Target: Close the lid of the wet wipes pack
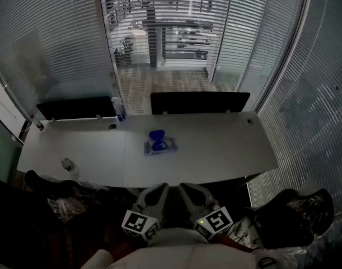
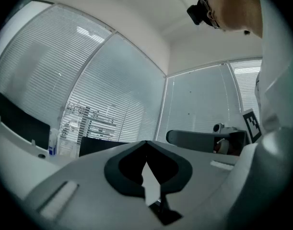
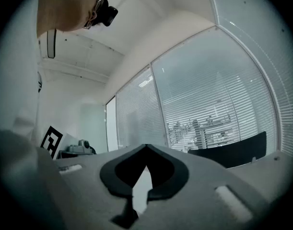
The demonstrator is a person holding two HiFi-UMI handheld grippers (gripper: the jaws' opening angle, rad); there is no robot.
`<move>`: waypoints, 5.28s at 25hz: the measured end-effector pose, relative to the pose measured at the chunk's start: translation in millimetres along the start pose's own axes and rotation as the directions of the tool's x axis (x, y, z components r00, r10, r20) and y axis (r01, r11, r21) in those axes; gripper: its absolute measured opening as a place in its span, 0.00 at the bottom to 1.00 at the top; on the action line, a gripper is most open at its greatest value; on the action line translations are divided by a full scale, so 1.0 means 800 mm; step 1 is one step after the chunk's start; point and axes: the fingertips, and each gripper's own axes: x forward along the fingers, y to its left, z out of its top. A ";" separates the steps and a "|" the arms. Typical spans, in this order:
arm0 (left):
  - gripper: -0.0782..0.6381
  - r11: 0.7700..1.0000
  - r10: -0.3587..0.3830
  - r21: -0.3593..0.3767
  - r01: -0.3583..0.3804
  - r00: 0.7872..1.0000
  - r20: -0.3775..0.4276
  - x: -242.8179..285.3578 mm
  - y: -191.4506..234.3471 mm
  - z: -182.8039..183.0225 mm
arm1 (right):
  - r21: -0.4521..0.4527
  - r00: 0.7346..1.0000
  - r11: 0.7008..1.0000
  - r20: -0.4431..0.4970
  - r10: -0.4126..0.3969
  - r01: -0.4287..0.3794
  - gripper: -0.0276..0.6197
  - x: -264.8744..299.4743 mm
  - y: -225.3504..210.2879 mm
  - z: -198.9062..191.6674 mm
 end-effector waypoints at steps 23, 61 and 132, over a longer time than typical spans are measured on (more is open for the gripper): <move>0.11 1.000 -0.013 -0.004 0.012 0.999 -0.031 0.028 -0.034 -0.005 | 0.119 1.000 0.993 -0.004 -0.004 0.005 0.05 -0.029 -0.034 -0.015; 0.11 0.999 0.012 -0.044 -0.013 0.999 -0.033 0.093 0.040 -0.029 | 0.106 0.998 0.993 -0.035 -0.054 0.058 0.05 0.032 -0.103 -0.037; 0.11 0.981 0.194 -0.007 -0.196 0.972 -0.136 0.264 0.362 -0.014 | 0.002 0.988 1.000 -0.154 -0.005 0.006 0.05 0.361 -0.280 -0.098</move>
